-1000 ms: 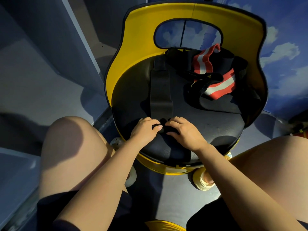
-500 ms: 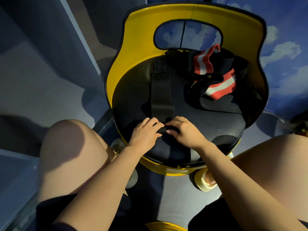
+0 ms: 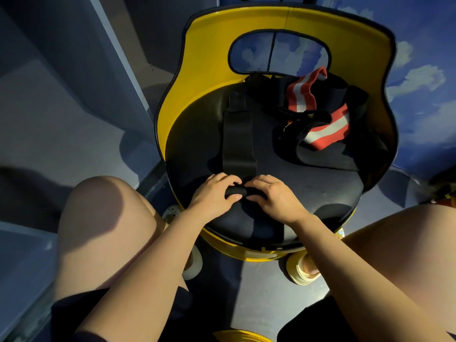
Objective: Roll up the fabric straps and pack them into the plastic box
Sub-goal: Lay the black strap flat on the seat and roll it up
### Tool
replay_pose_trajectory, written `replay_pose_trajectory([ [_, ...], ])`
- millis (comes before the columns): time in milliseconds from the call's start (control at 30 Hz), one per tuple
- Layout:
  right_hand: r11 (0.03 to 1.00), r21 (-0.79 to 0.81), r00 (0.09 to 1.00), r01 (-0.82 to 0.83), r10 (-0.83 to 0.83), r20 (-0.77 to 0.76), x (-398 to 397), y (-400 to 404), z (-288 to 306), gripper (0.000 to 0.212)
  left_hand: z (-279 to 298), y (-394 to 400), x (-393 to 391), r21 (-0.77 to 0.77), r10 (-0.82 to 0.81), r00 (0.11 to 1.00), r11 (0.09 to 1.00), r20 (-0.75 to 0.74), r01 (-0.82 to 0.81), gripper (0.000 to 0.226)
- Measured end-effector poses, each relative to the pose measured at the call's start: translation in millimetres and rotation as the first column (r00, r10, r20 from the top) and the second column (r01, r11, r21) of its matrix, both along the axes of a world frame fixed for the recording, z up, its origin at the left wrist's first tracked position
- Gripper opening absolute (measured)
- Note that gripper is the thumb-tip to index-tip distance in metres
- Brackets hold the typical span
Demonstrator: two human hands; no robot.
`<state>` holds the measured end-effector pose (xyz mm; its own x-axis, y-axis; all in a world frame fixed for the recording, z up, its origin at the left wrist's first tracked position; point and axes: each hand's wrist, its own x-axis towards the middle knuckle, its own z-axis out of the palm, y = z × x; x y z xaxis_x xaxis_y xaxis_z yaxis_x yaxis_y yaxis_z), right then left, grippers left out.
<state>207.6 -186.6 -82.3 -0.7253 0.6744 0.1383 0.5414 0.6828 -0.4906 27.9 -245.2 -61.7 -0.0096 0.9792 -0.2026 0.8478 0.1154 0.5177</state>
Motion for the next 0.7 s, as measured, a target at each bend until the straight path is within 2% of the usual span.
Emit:
replay_pose_trajectory([
  [100,0.992,-0.121,1.000,0.015,-0.015,-0.002,-2,3,3,0.034,0,-3,4,0.079,-0.037,0.997,0.996,-0.066,0.042,0.035],
  [167,0.984,-0.176,1.000,0.019,-0.019,0.004,-3,5,5,0.034,0,-2,5,0.077,-0.046,0.996,0.996,-0.076,0.052,0.033],
  [367,0.938,-0.341,0.997,0.066,-0.051,0.053,-1,8,11,0.031,2,3,1,-0.011,-0.014,0.999,1.000,0.047,0.015,0.026],
  [433,0.926,-0.345,0.986,0.155,-0.165,0.000,-2,6,11,0.026,2,3,1,-0.023,0.001,0.998,1.000,0.061,0.001,0.028],
  [500,0.865,-0.382,0.909,0.325,-0.398,-0.127,-5,5,9,0.021,2,4,1,-0.029,0.013,0.998,1.000,0.062,-0.012,0.029],
  [567,0.768,-0.471,0.809,0.434,-0.562,-0.172,-9,7,12,0.023,3,4,1,-0.036,0.016,0.998,0.999,0.066,-0.014,0.028],
  [700,0.584,-0.723,0.785,0.369,-0.612,-0.093,-23,22,14,0.027,5,5,2,-0.056,0.016,0.998,0.998,0.057,-0.013,0.028],
])
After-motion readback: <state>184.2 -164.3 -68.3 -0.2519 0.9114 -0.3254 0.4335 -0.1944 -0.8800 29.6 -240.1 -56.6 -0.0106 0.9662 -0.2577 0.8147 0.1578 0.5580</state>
